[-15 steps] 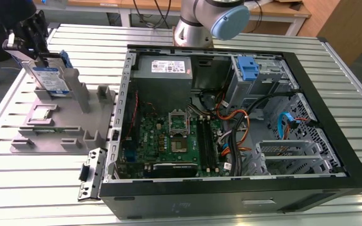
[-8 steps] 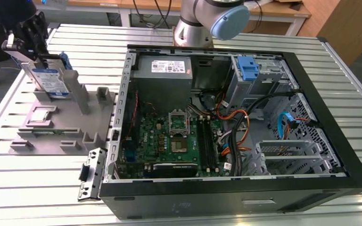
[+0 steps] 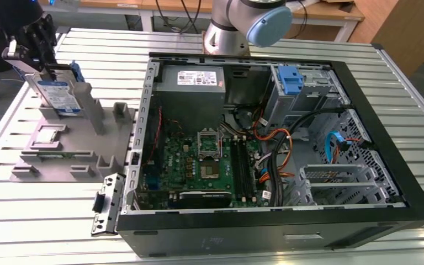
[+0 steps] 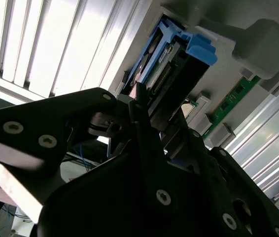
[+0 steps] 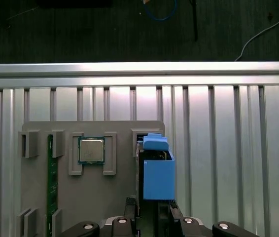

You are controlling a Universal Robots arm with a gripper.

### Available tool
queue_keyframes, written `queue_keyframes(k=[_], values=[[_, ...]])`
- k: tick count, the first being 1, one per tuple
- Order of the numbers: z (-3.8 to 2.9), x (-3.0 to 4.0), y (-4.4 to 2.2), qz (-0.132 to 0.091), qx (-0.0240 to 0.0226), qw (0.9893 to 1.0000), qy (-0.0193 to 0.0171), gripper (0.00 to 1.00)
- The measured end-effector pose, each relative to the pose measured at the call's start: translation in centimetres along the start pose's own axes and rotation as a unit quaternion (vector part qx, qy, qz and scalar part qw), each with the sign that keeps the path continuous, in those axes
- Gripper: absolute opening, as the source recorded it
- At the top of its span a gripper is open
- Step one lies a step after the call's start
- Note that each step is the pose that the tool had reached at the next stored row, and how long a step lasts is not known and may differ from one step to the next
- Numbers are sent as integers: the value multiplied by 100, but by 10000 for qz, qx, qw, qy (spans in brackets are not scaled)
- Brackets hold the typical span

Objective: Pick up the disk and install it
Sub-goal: 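Pick up the disk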

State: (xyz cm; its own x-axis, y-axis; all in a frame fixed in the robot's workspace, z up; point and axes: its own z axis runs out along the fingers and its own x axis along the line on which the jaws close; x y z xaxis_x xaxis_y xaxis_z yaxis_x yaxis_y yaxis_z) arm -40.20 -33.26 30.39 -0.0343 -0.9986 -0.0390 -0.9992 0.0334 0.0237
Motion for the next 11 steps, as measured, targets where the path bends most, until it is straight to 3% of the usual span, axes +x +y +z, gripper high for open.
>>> queue_keyframes(k=[11], values=[[0,5,0,0,-1,10000,-7,35]])
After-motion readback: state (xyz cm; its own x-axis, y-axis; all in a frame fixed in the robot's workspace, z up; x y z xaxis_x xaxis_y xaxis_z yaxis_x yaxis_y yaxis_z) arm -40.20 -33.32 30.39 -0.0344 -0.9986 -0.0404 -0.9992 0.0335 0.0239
